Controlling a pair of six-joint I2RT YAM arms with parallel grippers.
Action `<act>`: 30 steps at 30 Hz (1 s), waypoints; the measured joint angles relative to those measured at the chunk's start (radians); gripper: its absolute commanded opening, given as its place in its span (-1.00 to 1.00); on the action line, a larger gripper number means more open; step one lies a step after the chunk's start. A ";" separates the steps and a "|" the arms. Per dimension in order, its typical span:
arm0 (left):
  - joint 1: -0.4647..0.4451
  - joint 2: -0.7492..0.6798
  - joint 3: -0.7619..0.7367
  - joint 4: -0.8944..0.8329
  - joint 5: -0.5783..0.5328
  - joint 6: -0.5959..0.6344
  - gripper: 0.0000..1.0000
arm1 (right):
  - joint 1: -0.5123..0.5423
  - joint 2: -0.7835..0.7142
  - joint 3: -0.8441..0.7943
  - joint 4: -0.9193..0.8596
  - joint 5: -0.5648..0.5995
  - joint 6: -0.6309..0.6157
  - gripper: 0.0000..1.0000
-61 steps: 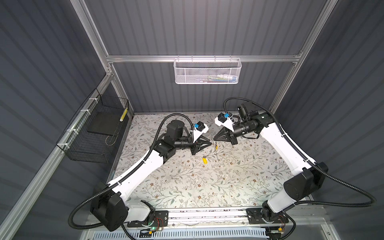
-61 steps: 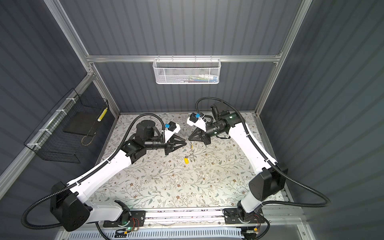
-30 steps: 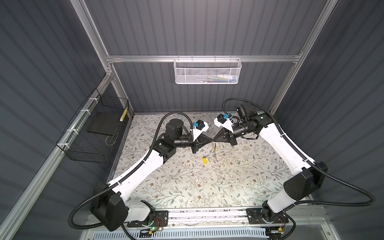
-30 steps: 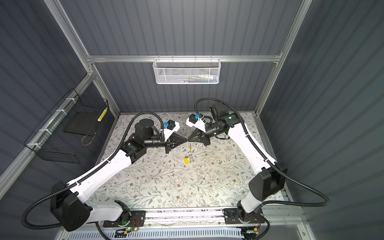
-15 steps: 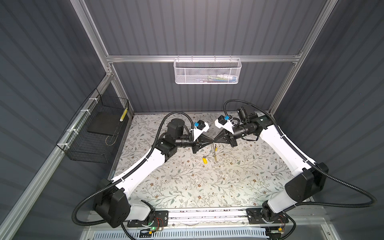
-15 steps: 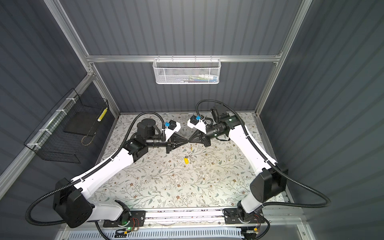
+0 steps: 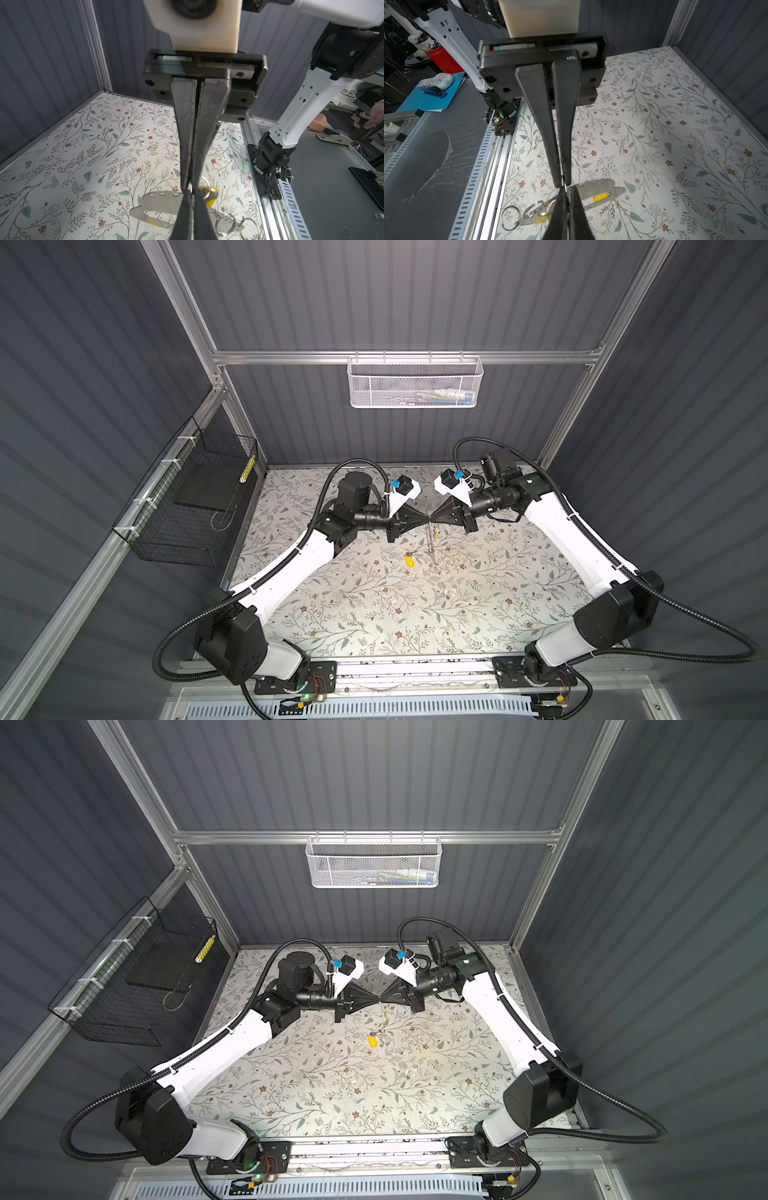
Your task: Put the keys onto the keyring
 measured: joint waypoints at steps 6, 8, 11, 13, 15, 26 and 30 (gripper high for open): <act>0.004 0.006 0.010 -0.014 0.009 0.000 -1.00 | -0.001 -0.014 -0.022 0.023 0.002 0.008 -1.00; 0.003 0.006 0.010 -0.014 0.001 -0.008 -1.00 | -0.001 -0.023 -0.039 0.047 0.003 0.025 -1.00; 0.003 0.003 -0.008 0.018 -0.026 -0.031 -1.00 | -0.001 -0.043 -0.078 0.105 0.006 0.070 -1.00; 0.002 -0.007 -0.034 0.054 -0.044 -0.051 -1.00 | -0.001 -0.061 -0.119 0.162 0.008 0.113 -1.00; -0.003 -0.021 -0.063 0.090 -0.071 -0.073 -1.00 | -0.001 -0.078 -0.157 0.217 0.008 0.149 -1.00; -0.026 -0.081 -0.176 0.313 -0.207 -0.172 -1.00 | 0.000 -0.148 -0.266 0.481 0.021 0.341 -0.74; -0.030 -0.087 -0.191 0.360 -0.233 -0.189 -1.00 | 0.008 -0.148 -0.272 0.528 0.018 0.375 -0.67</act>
